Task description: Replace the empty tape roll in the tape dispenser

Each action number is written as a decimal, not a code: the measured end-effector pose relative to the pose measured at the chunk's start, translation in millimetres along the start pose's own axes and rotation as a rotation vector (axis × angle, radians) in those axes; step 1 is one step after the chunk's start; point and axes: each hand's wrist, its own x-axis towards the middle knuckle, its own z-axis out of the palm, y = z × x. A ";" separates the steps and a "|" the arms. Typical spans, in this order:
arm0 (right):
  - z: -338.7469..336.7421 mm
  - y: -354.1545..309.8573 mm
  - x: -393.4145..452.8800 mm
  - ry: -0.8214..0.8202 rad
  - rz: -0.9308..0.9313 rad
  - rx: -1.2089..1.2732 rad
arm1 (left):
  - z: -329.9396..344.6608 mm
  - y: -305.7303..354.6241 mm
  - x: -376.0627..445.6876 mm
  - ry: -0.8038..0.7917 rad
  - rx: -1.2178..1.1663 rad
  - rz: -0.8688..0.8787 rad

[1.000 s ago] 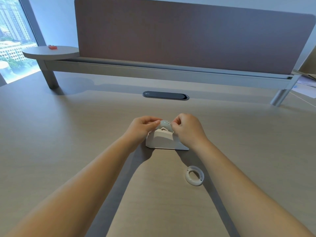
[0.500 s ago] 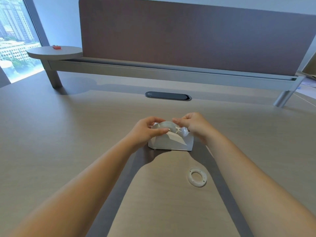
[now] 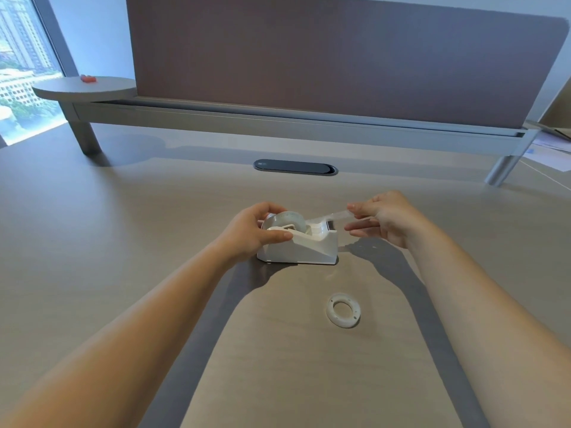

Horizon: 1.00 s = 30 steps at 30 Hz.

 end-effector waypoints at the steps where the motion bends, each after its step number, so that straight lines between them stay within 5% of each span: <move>1: -3.1 2.5 0.5 0.019 -0.006 -0.004 | 0.2 0.1 -0.4 0.002 0.007 0.000; 11: 2.3 36.3 0.4 0.186 -0.088 -0.396 | 3.5 -0.5 -1.6 0.007 0.058 0.001; 15: 15.8 43.0 -1.5 0.215 -0.146 -0.597 | 6.7 -0.1 -0.2 0.049 0.251 0.098; 30: 30.3 61.7 -5.3 0.309 -0.239 -0.677 | 5.9 0.1 -1.0 0.046 0.234 0.092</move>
